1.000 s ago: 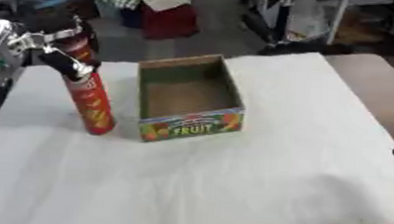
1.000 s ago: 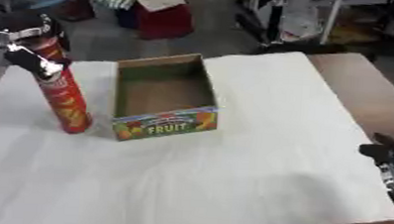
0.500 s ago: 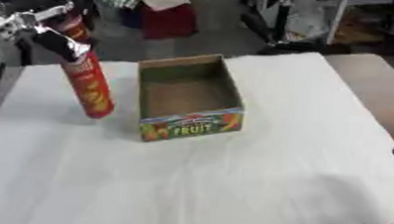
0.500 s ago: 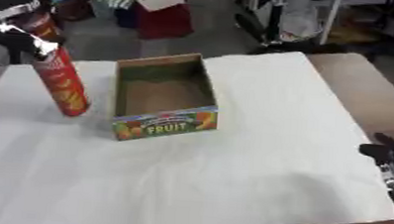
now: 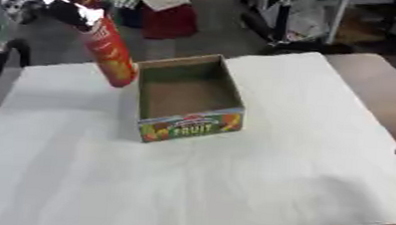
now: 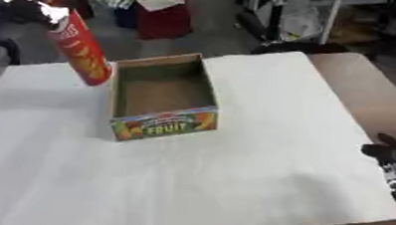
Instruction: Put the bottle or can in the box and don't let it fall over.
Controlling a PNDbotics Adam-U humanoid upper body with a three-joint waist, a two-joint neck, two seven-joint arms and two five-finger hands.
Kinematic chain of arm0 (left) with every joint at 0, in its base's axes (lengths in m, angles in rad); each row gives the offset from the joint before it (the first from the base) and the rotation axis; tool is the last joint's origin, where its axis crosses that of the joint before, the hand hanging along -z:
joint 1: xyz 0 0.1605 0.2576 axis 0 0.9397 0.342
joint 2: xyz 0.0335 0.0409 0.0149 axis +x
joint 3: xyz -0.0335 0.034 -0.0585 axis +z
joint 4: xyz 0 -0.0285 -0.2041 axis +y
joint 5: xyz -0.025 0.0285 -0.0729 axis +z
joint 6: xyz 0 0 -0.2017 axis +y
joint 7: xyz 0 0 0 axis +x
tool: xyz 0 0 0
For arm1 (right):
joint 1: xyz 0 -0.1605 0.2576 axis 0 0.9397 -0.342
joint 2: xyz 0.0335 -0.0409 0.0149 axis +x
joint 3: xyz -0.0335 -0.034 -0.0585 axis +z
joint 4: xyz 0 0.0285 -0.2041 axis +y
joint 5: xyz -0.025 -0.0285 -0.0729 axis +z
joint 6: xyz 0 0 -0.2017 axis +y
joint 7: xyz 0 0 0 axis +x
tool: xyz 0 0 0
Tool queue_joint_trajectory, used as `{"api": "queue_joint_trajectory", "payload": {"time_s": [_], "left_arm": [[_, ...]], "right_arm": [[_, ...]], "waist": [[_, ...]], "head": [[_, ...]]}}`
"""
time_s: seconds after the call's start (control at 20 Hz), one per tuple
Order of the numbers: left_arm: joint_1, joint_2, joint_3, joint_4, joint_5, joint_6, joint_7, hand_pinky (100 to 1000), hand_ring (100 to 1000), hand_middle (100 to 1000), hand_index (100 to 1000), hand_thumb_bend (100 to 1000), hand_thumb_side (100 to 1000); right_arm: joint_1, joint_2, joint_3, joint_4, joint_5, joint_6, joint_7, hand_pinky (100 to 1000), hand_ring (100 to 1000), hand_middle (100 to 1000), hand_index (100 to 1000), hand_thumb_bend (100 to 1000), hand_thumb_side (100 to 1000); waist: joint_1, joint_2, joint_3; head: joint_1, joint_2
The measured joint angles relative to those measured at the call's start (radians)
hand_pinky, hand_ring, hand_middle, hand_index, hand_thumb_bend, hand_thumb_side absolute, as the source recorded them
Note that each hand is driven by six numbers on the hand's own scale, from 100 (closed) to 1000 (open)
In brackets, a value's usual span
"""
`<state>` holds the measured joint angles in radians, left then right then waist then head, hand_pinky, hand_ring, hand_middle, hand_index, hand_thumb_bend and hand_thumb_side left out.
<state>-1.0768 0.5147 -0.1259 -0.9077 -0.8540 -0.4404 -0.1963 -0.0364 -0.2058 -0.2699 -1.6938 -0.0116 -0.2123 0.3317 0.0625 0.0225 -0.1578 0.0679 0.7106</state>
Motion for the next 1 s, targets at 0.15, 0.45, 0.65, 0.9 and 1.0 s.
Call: {"api": "queue_joint_trajectory", "payload": {"time_s": [0.15, 0.45, 0.65, 0.9, 1.0], "left_arm": [[0.0, -0.035, -0.019, 0.001, -0.002, -0.016, 0.025, 199, 232, 328, 665, 100, 348], [0.003, -0.075, -0.054, 0.01, -0.035, -0.057, 0.011, 867, 819, 860, 986, 649, 797], [0.005, -0.075, -0.055, 0.006, -0.071, -0.069, 0.005, 999, 982, 993, 1000, 977, 1000], [0.011, -0.066, -0.033, -0.018, -0.03, -0.057, 0.043, 978, 951, 972, 1000, 769, 952], [0.031, -0.034, -0.012, -0.069, 0.046, -0.042, 0.079, 960, 923, 944, 1000, 657, 878]], "right_arm": [[-0.009, 0.002, 0.003, 0.0, -0.002, 0.001, 0.003, 986, 818, 706, 890, 100, 672], [-0.016, 0.007, 0.006, 0.0, -0.003, 0.003, 0.009, 987, 818, 706, 890, 100, 674], [-0.016, 0.008, 0.006, 0.0, -0.003, 0.003, 0.009, 987, 818, 705, 890, 100, 673], [-0.016, 0.008, 0.006, 0.0, -0.003, 0.003, 0.009, 986, 818, 705, 890, 100, 673], [-0.015, 0.008, 0.005, 0.0, -0.003, 0.003, 0.009, 986, 818, 705, 890, 100, 672]], "waist": [[0.0, 0.0, -0.013], [0.001, 0.001, -0.02], [0.001, 0.001, -0.017], [0.0, 0.001, -0.005], [0.0, 0.001, 0.006]], "head": [[0.005, -0.001], [0.009, -0.001], [0.007, -0.001], [-0.001, -0.001], [-0.008, -0.001]]}}
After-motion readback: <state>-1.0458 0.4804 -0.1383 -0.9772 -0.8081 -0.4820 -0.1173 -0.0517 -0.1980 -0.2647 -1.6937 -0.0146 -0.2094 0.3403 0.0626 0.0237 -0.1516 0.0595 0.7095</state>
